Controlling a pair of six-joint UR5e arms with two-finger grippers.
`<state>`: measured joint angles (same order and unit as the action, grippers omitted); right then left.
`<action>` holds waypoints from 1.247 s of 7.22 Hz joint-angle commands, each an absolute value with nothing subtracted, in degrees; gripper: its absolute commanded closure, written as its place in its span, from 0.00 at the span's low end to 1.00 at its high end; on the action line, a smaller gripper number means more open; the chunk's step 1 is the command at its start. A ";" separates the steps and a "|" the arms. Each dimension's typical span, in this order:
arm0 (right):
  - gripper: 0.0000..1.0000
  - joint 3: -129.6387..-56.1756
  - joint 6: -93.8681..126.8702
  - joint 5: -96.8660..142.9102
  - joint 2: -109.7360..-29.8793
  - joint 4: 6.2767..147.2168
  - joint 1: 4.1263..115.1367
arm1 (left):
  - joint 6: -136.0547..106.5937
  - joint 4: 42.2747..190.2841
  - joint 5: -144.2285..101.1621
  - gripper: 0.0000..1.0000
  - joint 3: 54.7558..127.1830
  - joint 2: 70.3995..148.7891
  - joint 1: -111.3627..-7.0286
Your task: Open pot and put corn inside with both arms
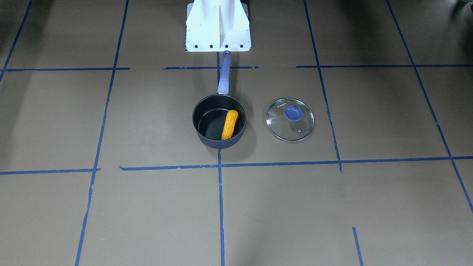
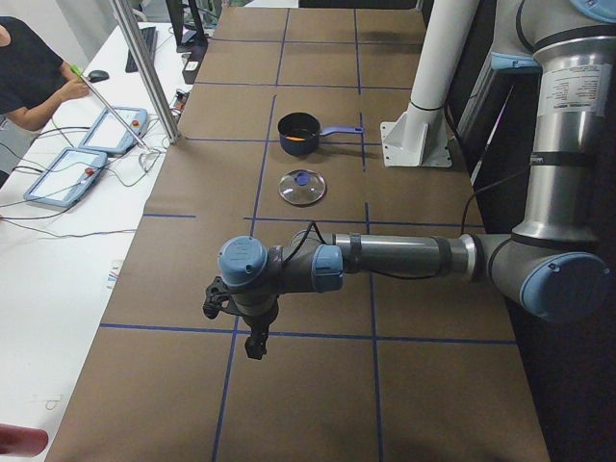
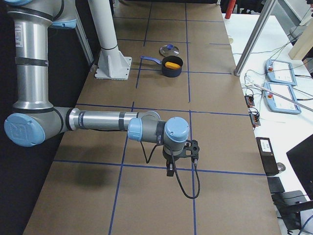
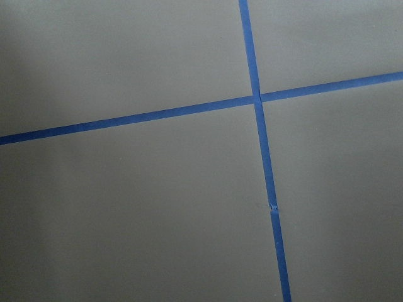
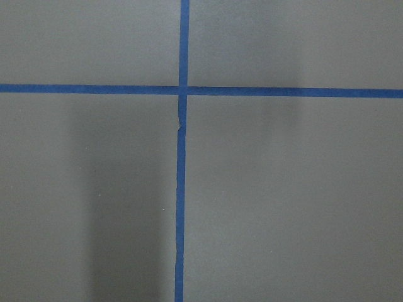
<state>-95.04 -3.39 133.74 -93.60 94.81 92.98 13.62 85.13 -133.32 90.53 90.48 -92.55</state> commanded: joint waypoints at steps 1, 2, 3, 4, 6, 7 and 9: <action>0.00 -94.14 -2.81 132.72 -96.74 86.28 92.99 | 13.62 85.25 -133.33 0.00 90.53 90.44 -92.55; 0.01 -92.65 -2.55 132.98 -98.68 79.70 92.99 | 13.62 85.34 -133.33 0.00 90.53 90.44 -92.55; 0.00 -89.42 -2.20 133.24 -98.44 75.10 92.90 | 13.62 85.34 -133.33 0.00 90.44 90.44 -92.55; 0.00 -89.47 -2.02 133.76 -98.00 73.84 92.99 | 13.62 85.34 -133.33 0.00 90.44 90.44 -92.55; 0.00 -89.65 -1.93 136.47 -98.00 74.79 92.99 | 13.71 85.43 -133.33 0.00 90.35 90.35 -92.55; 0.00 -90.08 -1.93 137.19 -98.09 76.45 93.34 | 13.71 85.52 -133.24 0.00 90.44 90.35 -92.55; 0.00 -94.72 -2.11 137.11 -97.91 85.29 94.21 | 13.80 85.52 -133.33 0.00 90.44 90.26 -92.55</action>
